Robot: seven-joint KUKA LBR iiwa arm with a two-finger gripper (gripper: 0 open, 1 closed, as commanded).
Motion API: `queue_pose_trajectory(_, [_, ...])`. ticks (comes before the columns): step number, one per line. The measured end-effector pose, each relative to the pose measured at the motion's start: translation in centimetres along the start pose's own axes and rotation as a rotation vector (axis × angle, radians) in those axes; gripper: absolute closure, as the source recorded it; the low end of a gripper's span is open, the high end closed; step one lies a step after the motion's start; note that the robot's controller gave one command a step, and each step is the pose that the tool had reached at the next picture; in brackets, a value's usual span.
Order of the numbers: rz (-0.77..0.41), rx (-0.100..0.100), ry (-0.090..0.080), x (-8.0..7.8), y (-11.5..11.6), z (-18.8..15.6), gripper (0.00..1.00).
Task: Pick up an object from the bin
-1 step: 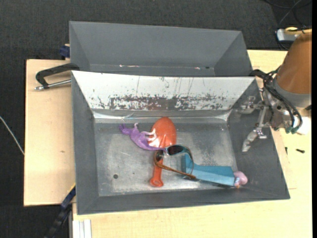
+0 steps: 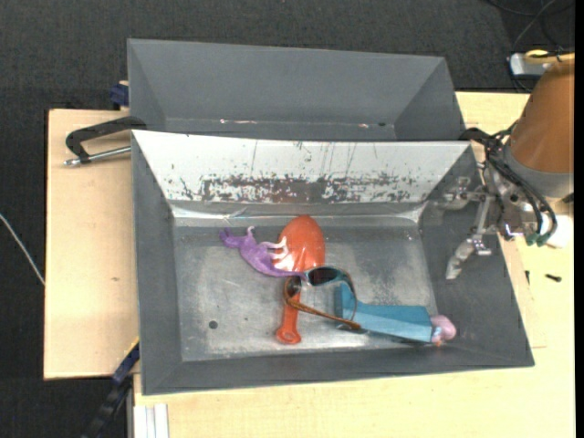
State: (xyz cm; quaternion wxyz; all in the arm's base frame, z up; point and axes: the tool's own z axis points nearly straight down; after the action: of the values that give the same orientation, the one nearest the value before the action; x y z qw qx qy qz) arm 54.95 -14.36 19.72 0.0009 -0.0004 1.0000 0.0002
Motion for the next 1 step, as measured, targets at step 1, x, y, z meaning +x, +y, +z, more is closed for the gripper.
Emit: queue_pose_trajectory(1, [-0.053, 0.002, -0.003, -0.41, 4.88, 3.92, 0.0])
